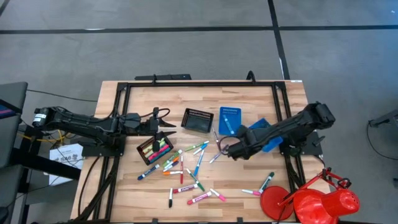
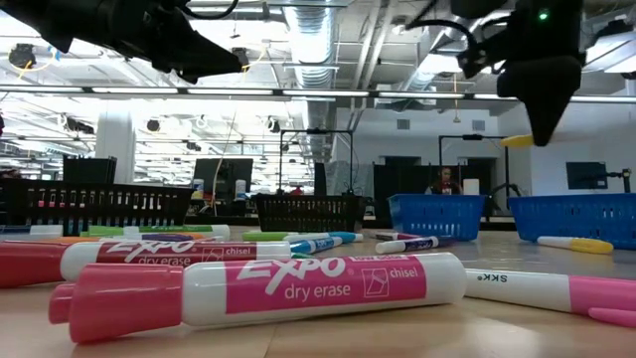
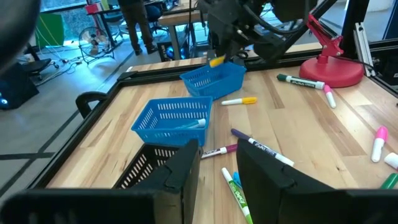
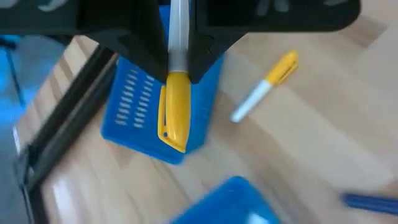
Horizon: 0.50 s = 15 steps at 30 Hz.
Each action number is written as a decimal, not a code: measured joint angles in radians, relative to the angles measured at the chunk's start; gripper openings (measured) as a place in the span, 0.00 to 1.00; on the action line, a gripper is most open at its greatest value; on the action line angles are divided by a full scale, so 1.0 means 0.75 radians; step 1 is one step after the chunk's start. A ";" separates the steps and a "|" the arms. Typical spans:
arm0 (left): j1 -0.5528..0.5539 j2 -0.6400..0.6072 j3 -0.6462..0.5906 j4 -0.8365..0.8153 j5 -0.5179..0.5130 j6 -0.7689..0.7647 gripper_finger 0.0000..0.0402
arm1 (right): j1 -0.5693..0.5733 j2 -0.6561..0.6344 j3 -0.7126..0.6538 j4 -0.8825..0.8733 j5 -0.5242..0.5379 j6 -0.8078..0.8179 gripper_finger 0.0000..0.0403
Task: Pick & Place Markers
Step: Put the left yellow highlighter into the right blue bin
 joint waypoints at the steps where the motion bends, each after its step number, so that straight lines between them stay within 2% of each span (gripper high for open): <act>1: 0.000 0.000 0.000 0.000 0.000 0.000 0.26 | 0.003 -0.015 -0.021 -0.019 0.001 0.047 0.10; 5: 0.000 0.001 0.000 0.008 0.000 0.000 0.26 | 0.006 -0.107 -0.133 -0.033 -0.001 0.116 0.07; 9: 0.000 0.001 0.001 0.011 0.000 0.000 0.26 | -0.036 -0.241 -0.284 0.049 -0.002 0.145 0.06; 15: -0.001 0.001 0.001 0.019 0.000 0.000 0.26 | -0.110 -0.449 -0.530 0.297 -0.066 0.183 0.13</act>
